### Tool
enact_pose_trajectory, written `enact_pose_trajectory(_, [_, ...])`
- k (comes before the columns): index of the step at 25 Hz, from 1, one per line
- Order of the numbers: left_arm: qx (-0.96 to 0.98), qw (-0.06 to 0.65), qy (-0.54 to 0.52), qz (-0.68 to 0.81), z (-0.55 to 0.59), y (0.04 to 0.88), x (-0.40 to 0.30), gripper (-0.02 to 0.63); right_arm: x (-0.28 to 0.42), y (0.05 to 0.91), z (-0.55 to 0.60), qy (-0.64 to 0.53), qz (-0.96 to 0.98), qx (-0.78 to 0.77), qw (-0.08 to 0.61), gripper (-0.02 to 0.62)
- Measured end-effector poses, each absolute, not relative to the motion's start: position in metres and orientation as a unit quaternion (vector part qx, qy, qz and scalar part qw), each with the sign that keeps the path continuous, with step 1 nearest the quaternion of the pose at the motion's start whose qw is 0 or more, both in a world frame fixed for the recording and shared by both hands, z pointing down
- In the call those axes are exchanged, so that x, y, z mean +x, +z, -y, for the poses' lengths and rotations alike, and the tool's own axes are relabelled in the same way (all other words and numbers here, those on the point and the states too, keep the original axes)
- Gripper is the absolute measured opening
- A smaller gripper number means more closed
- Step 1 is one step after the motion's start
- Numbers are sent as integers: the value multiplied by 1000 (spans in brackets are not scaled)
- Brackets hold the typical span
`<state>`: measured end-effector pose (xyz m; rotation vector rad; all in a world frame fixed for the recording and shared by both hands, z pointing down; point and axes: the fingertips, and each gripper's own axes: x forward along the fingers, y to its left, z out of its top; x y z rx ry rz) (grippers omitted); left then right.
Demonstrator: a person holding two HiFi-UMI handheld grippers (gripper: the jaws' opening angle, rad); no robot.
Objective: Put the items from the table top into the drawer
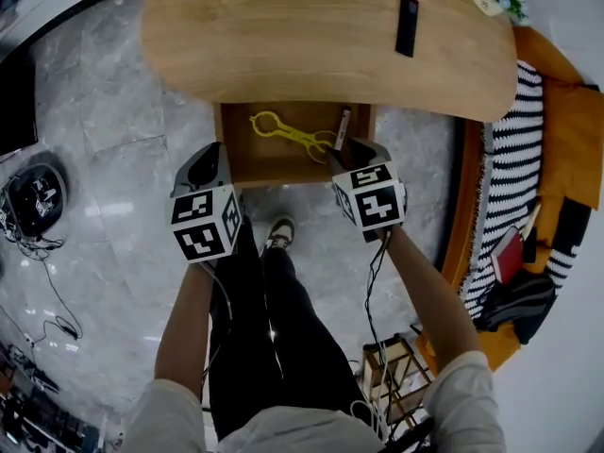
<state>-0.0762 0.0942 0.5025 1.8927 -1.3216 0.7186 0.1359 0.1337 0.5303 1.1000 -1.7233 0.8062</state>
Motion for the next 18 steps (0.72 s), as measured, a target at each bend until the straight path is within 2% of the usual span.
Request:
enact_pose_trajectory(9, [745, 352, 294, 484, -80, 503, -50, 11, 161, 517, -114, 347, 681, 492, 416, 150])
enact_pose_trajectory(18, [781, 329, 299, 437, -20, 493, 1, 11, 215, 506, -72, 370, 636, 572, 362, 147])
